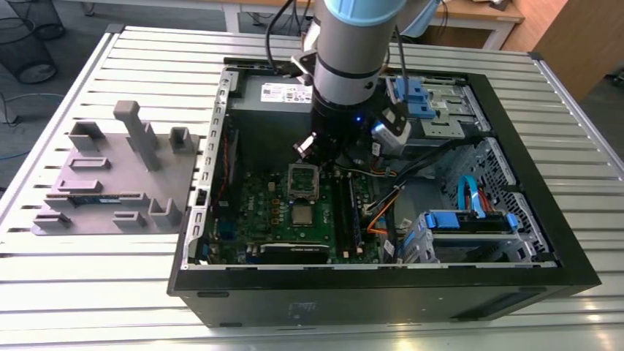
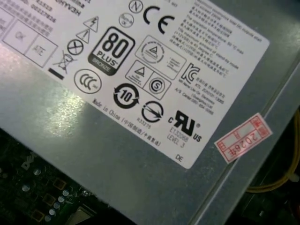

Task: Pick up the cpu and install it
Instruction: 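Close the cpu cover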

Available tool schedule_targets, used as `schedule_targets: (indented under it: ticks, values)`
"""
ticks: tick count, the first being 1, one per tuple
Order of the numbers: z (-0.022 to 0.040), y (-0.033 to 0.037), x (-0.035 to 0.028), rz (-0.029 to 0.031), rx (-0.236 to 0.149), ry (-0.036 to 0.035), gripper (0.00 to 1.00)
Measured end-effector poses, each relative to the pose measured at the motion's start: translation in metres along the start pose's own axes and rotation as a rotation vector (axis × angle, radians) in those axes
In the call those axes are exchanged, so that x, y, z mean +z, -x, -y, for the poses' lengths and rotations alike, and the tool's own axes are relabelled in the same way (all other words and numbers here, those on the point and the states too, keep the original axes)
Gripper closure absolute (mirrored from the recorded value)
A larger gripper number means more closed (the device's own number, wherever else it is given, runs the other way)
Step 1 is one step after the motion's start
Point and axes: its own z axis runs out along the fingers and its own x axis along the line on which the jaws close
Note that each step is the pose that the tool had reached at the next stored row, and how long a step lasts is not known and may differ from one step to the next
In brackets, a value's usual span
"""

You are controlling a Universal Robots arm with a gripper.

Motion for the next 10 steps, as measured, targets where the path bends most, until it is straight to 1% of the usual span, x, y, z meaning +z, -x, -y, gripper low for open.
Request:
schedule_targets:
  ticks: [10]
  values:
    - [-0.0014, -0.0018, -0.0031, 0.0009, -0.035, -0.0004, 0.89]
